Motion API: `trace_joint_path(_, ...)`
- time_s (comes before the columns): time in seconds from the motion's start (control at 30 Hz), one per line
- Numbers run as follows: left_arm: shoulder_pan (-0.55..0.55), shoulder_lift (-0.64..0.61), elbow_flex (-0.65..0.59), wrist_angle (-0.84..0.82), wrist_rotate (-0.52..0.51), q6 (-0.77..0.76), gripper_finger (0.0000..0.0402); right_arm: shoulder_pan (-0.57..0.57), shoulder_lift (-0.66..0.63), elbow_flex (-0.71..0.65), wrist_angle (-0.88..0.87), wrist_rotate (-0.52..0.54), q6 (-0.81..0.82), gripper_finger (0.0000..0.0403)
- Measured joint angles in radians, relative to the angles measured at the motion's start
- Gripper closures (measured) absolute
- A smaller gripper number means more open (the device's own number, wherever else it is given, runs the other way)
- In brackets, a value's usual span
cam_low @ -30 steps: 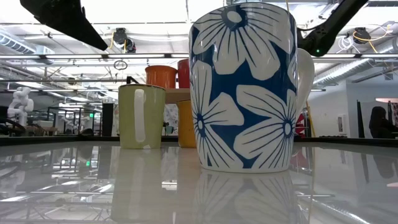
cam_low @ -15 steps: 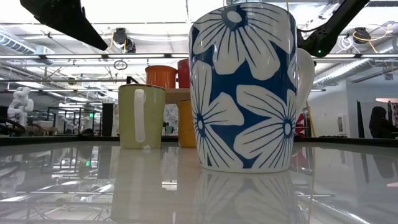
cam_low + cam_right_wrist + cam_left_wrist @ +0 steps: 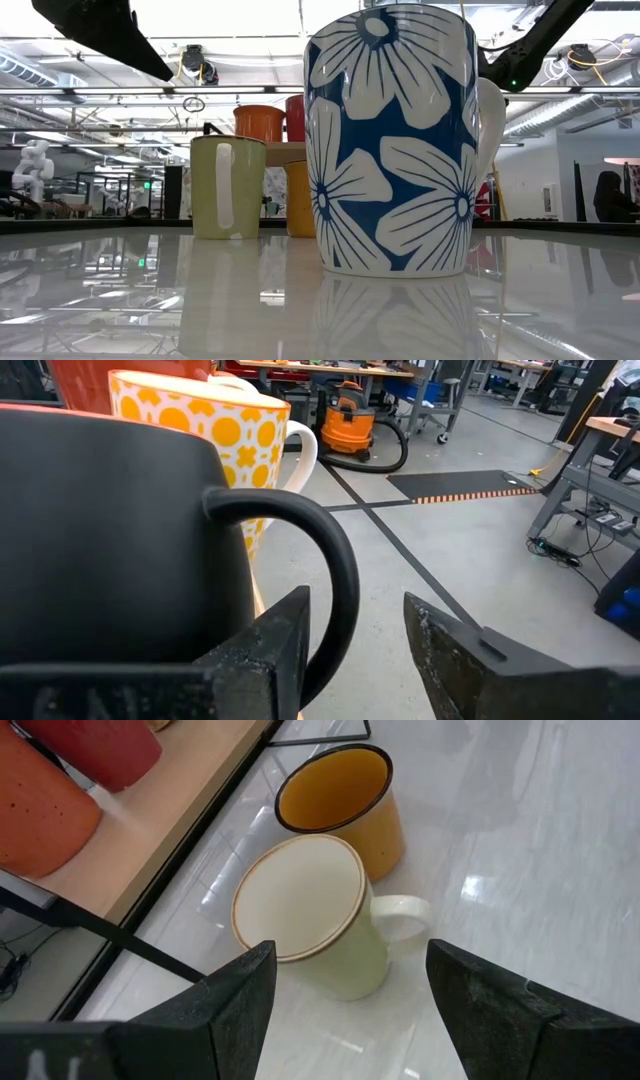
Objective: Place coffee mugs
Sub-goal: Put the black mug on the shelf
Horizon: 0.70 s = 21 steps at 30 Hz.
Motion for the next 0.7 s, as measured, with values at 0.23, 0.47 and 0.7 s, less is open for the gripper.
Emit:
trace_joint_path(0.23,0.000,0.000,0.000,0.000,0.000,0.000,0.0140,0.000,0.000,0.000,-0.001,-0.005,-0.008,0.0257)
trace_joint_path(0.47,0.000,0.000,0.000,0.000,0.000,0.002,0.0140,-0.001,-0.038,-0.001,-0.045,-0.008,-0.037,0.0257)
trace_joint_path(0.7,0.000,0.000,0.000,0.000,0.000,0.006,0.0140,-0.018,-0.090,-0.001,-0.104,-0.009,-0.042,0.0257)
